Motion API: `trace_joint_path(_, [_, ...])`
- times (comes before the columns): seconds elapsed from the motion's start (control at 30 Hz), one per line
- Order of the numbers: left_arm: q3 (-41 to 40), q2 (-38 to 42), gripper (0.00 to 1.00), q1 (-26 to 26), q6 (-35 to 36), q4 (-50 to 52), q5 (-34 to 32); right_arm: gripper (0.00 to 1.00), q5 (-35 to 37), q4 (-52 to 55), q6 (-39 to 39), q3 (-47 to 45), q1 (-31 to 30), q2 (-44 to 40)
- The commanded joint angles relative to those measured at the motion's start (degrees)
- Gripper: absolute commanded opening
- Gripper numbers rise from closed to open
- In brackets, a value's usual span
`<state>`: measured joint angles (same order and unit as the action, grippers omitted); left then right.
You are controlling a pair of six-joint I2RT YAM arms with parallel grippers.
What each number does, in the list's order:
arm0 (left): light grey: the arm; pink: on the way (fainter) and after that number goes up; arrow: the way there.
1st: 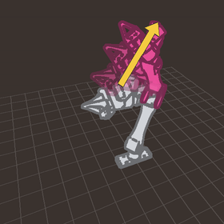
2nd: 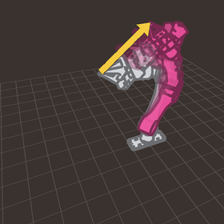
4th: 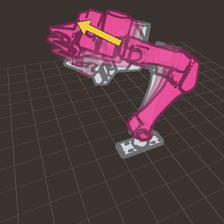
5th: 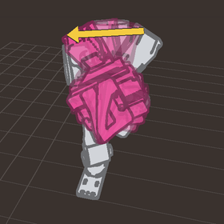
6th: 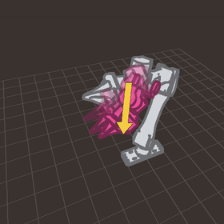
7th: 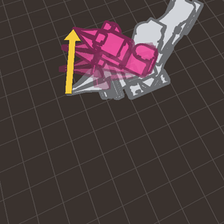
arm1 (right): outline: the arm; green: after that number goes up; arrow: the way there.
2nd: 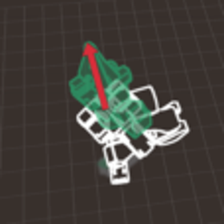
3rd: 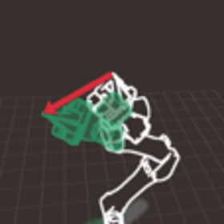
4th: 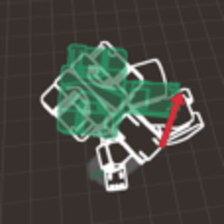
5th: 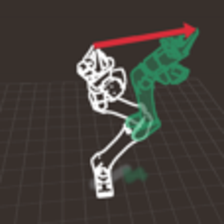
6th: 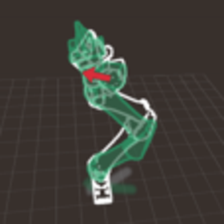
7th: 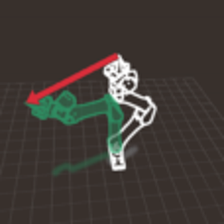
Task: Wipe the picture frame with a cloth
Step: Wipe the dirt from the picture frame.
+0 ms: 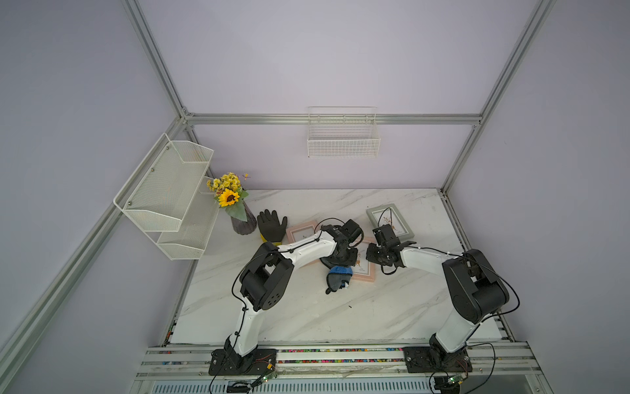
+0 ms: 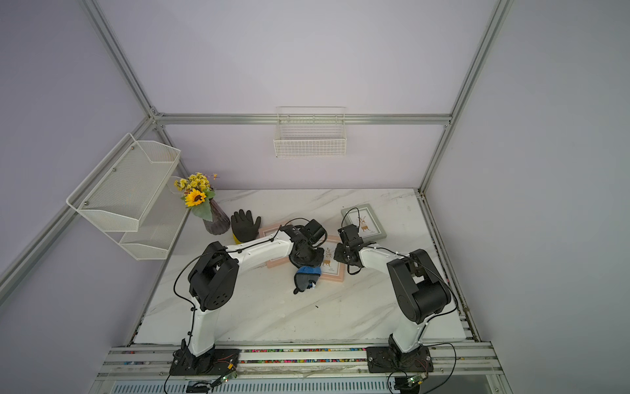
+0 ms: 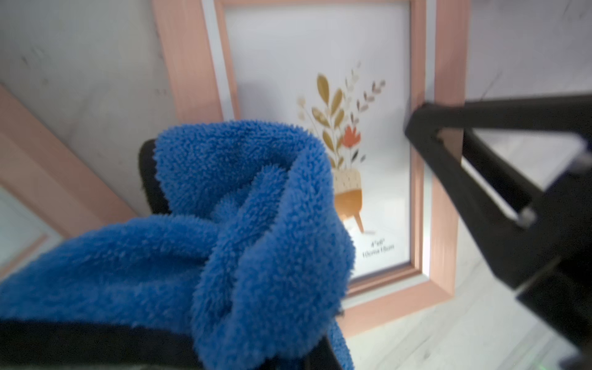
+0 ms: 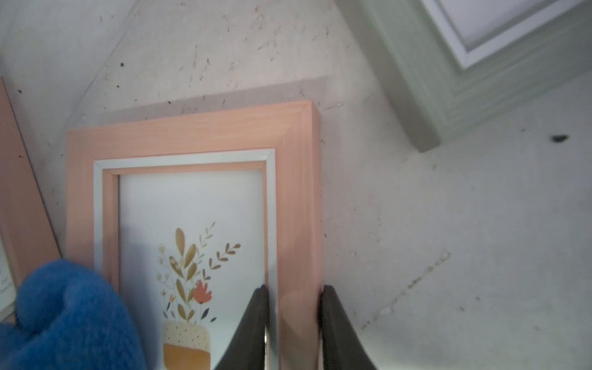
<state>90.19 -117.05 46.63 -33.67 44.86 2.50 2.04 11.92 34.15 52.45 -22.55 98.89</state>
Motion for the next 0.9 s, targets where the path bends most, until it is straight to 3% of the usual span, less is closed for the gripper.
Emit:
trace_joint_path(0.0, [-6.53,2.53,0.0,2.1,-2.38,1.23,4.4,0.22,0.96,4.6,0.37,-1.92,0.31,1.81])
trace_joint_path(0.17, [-6.51,3.31,0.0,4.09,-8.25,-8.05,13.27,0.22,0.63,4.34,1.06,-2.35,0.25,1.31])
trace_joint_path(0.43, [-6.86,0.48,0.0,4.7,-14.06,-17.09,20.78,0.22,0.17,3.78,2.21,-3.35,0.31,0.71])
trace_joint_path(0.87, [-17.27,13.31,0.0,-4.09,-9.88,-2.4,-0.9,0.22,1.25,3.99,1.94,-3.61,0.27,0.77])
